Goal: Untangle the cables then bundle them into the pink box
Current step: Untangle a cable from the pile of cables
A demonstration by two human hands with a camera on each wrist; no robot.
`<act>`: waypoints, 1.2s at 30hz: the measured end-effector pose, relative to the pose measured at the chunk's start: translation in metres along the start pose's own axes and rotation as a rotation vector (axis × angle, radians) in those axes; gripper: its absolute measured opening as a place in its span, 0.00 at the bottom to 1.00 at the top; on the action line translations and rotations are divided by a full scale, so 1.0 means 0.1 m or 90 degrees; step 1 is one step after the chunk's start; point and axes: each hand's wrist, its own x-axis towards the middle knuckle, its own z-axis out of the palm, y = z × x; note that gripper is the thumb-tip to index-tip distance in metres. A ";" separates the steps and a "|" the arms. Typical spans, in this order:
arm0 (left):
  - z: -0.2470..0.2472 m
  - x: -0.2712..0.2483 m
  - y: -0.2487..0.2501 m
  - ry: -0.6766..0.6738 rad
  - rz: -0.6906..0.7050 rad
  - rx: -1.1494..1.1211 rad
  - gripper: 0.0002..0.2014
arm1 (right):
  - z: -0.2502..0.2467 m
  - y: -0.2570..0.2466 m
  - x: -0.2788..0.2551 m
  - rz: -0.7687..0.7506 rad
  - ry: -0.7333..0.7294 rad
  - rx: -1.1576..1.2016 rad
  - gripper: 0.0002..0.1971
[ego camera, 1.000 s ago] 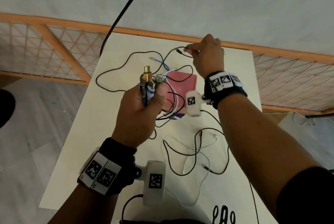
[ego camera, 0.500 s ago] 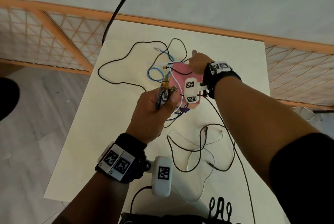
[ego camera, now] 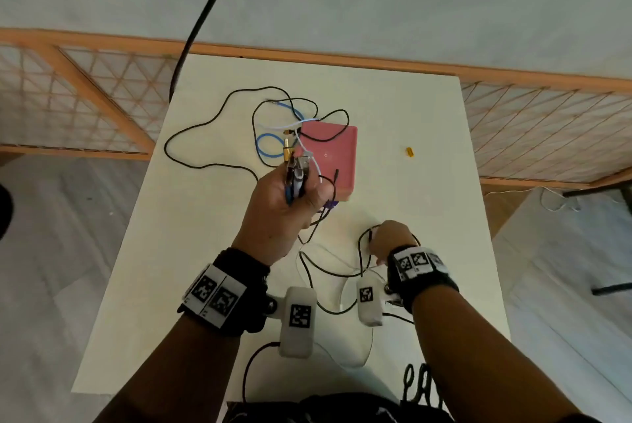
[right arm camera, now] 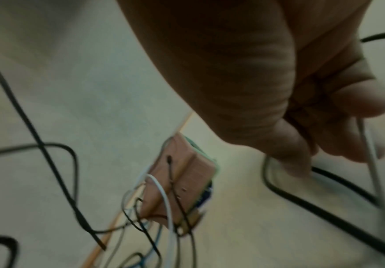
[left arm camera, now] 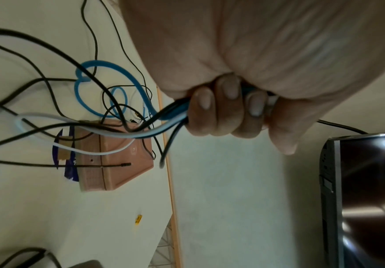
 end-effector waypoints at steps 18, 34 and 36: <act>0.14 -0.15 0.19 -0.026 -0.048 0.084 0.13 | -0.66 -0.24 -1.78 -0.330 0.297 0.577 0.06; 0.38 -0.20 0.12 0.007 -0.107 0.006 0.19 | -0.45 -0.50 -1.87 -0.391 0.280 0.609 0.06; 0.37 -0.19 0.13 0.044 -0.080 0.028 0.20 | -0.44 -0.47 -1.88 -0.388 0.238 0.607 0.05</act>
